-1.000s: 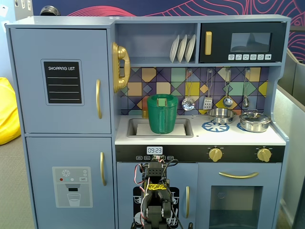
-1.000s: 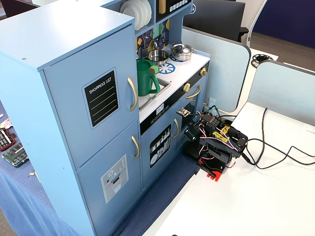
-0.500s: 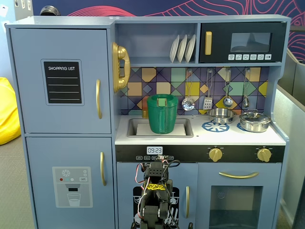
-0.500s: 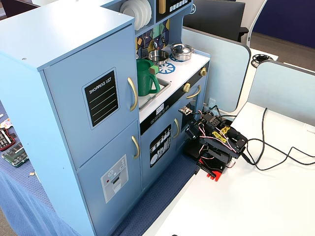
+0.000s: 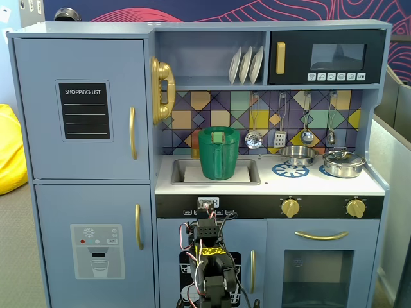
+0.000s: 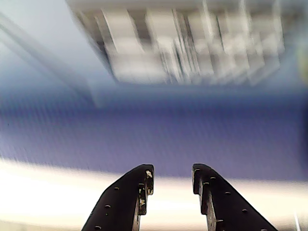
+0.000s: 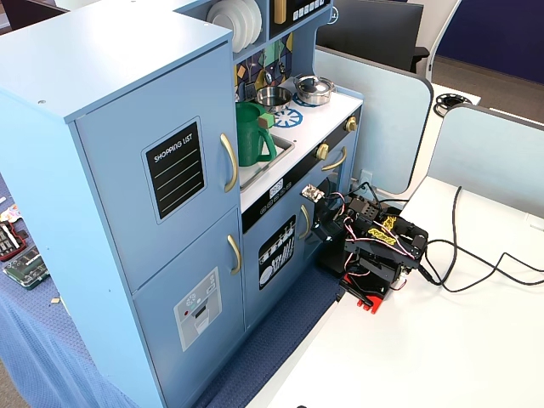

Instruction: Open the left cabinet door

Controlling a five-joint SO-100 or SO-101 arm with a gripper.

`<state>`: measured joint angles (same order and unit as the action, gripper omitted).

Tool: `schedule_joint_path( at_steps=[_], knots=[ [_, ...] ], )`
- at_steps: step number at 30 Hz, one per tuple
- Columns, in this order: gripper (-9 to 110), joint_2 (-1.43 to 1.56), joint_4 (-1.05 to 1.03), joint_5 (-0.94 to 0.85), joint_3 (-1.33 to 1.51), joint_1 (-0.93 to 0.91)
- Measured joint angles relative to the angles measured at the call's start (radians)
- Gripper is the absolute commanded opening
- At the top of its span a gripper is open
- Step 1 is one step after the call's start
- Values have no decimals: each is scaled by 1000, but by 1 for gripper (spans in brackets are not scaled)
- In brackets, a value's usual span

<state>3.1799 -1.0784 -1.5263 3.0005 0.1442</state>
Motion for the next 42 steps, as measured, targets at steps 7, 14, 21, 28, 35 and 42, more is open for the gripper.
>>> schedule_joint_path(
  at_steps=[7,14,21,28,35,42],
  knots=[
    [0,-15,344,52,-26,146],
    [1,-126,445,12,-233,262],
    [3,-284,548,-87,-488,330],
    [4,-457,675,-121,-698,385],
    [4,-514,759,-178,-772,494],
    [17,-569,765,-183,-836,511]
  ],
)
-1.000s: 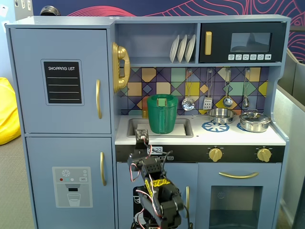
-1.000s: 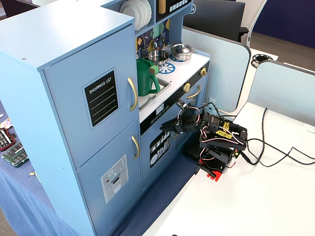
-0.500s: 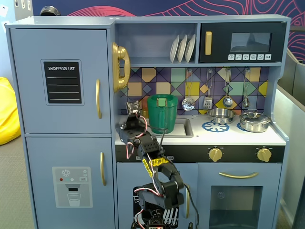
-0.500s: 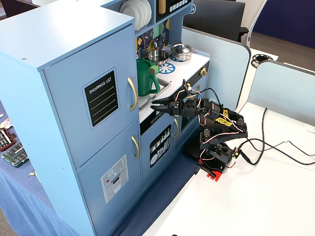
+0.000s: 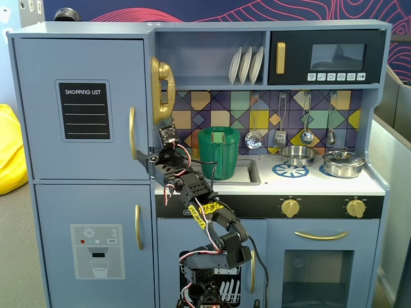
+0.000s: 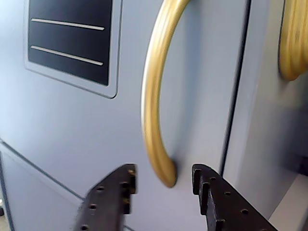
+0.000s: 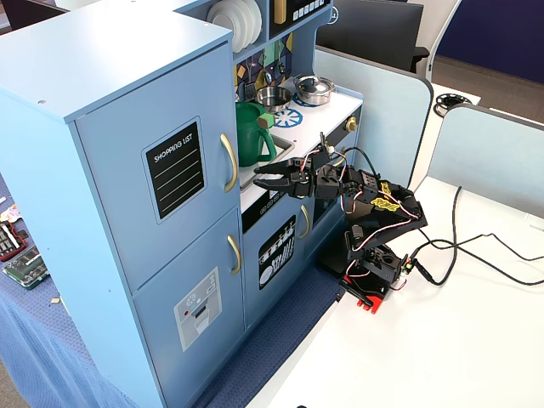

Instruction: Open the left cabinet door

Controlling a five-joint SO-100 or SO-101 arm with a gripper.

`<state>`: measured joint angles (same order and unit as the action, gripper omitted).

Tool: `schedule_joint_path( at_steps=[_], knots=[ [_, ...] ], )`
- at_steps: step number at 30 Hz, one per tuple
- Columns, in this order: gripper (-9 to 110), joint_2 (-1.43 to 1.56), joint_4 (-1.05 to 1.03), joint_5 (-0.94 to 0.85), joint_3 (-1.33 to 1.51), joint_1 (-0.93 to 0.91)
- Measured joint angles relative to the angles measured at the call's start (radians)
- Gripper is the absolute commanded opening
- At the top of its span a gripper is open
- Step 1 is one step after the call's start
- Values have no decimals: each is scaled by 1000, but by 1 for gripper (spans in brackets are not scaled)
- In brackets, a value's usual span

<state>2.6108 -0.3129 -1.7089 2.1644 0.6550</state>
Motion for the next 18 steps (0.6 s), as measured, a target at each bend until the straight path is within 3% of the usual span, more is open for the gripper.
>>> schedule_joint_path(
  at_steps=[18],
  knots=[
    [17,-259,109,-3,-202,23]
  ],
)
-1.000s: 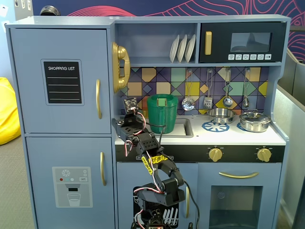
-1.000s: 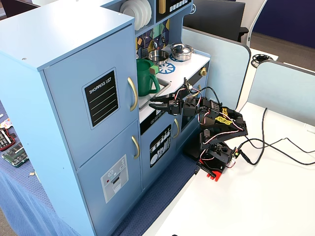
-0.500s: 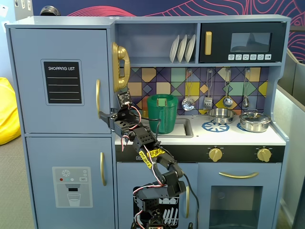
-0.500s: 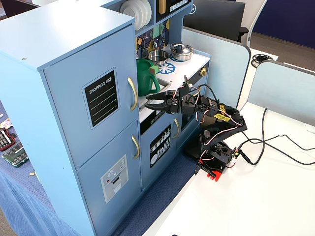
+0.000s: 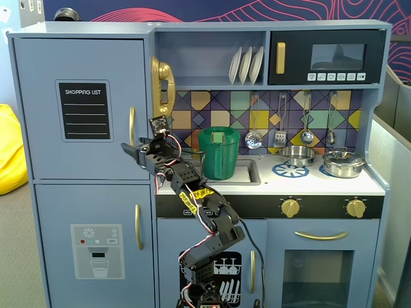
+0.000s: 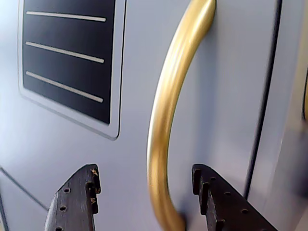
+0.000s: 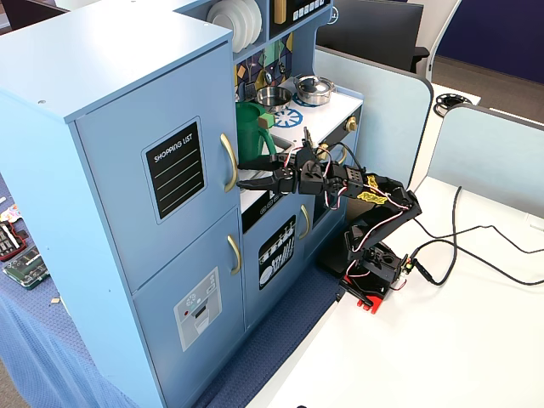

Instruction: Open the left cabinet door

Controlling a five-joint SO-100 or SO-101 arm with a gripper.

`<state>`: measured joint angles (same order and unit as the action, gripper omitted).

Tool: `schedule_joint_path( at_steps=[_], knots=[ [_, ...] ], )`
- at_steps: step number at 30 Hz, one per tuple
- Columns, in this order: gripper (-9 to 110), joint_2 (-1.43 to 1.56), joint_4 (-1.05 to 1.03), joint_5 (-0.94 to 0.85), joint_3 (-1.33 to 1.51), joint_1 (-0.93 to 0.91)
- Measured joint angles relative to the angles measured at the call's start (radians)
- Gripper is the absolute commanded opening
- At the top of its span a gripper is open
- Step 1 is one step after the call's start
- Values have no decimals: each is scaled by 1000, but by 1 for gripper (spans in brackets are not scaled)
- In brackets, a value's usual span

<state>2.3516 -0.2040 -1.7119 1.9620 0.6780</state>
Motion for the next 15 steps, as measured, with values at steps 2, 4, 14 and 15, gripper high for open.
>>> schedule_joint_path(
  at_steps=[2,4,14,15],
  knots=[
    [16,-34,12,-12,-29,12],
    [16,-52,20,-37,-44,40],
    [15,-57,41,-199,-48,219],
    [15,-57,43,-212,-48,233]
  ],
)
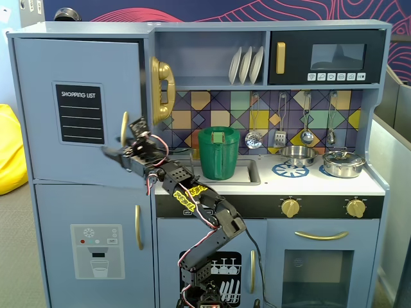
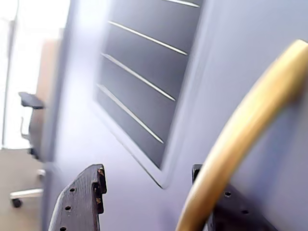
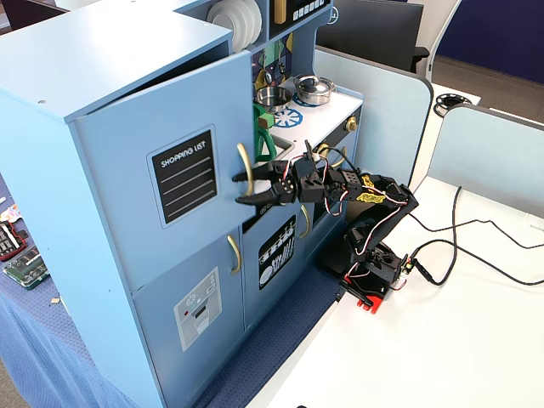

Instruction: Open the left cabinet door

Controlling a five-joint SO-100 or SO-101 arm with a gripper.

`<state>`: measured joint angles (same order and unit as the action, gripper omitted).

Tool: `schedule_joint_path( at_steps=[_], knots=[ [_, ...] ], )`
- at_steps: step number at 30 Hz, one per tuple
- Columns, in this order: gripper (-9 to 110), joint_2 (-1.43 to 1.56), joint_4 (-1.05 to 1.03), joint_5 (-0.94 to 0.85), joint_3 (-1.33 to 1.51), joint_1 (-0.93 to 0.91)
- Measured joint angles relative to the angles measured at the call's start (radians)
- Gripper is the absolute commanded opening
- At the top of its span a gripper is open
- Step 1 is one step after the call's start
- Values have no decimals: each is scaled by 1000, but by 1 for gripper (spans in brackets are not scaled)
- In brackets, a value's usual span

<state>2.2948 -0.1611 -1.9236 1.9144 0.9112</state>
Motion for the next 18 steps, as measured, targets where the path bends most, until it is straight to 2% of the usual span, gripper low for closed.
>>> schedule_joint_path(
  at_steps=[8,18],
  knots=[
    [14,48,0,-44,9,38],
    [14,319,-32,-26,163,-11]
  ],
)
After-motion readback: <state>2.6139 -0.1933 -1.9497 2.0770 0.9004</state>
